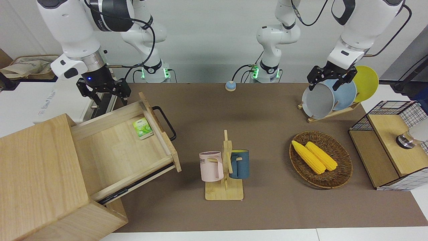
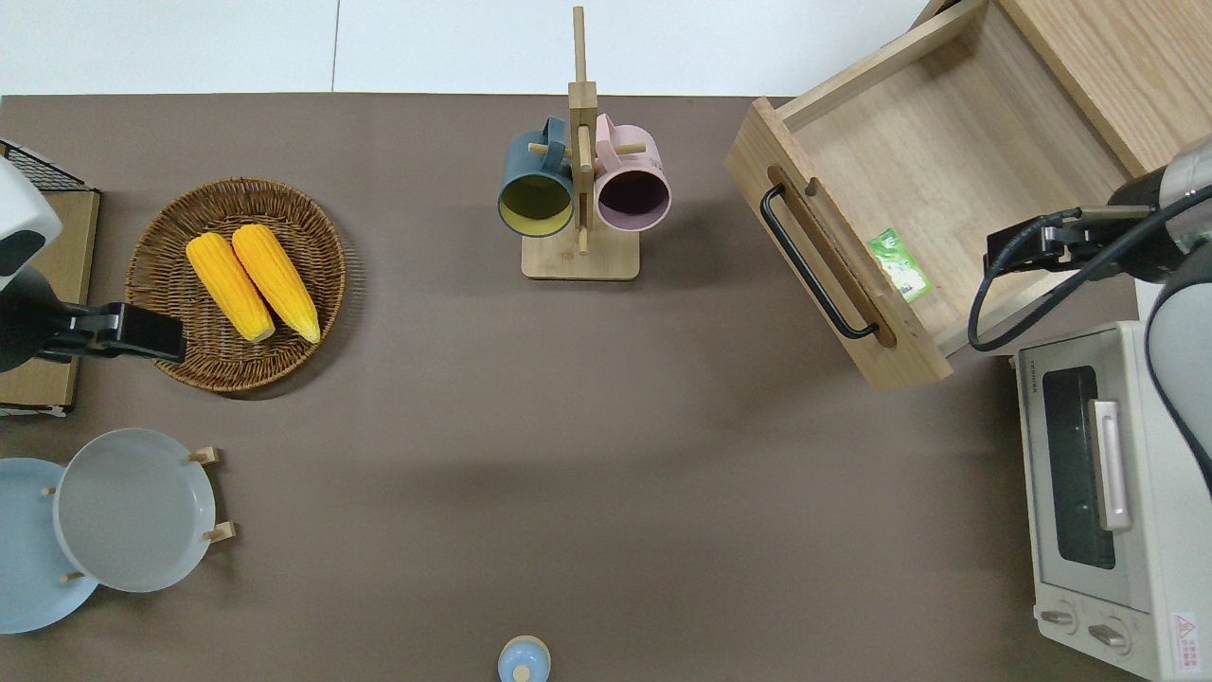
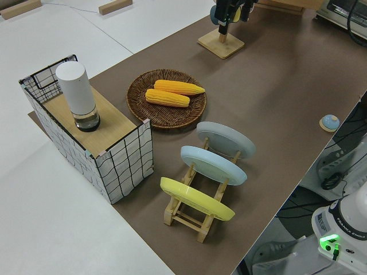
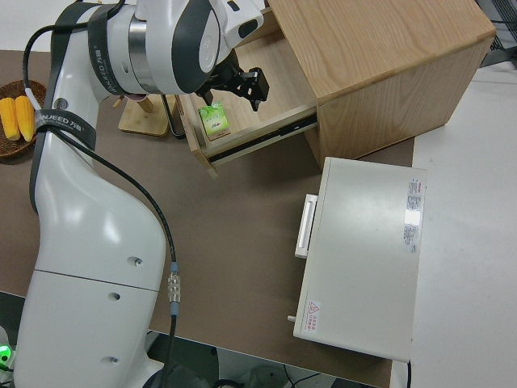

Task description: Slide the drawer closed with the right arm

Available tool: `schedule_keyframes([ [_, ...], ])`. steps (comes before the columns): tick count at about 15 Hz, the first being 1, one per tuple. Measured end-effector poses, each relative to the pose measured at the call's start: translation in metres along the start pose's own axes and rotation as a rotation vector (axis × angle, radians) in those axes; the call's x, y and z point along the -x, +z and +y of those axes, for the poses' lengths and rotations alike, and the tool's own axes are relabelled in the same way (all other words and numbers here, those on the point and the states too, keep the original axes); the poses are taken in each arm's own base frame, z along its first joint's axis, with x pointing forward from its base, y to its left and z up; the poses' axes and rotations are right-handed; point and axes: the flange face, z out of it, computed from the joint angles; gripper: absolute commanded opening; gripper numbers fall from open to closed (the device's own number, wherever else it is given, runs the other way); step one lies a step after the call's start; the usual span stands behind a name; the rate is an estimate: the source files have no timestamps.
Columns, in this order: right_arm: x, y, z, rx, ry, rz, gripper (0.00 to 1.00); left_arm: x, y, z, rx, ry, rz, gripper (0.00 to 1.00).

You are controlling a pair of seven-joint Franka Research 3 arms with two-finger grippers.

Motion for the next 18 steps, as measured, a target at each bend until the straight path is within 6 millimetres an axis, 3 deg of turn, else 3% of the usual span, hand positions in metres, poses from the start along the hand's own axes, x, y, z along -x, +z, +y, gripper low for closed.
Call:
schedule_keyframes([
  [12,0.0002,-0.0002,-0.0024,-0.013,-0.002,-0.001,0.983,0.0,0.0,0.0,0.0,0.0,0.0,0.99],
  [14,0.0001,-0.0003,-0.0002,-0.012,-0.001,0.0,0.94,0.0,0.0,0.0,0.0,0.0,0.0,0.99],
  [18,0.0008,0.0002,0.0036,-0.011,-0.045,-0.008,0.219,0.0,0.0,0.0,0.0,0.0,0.0,0.99],
])
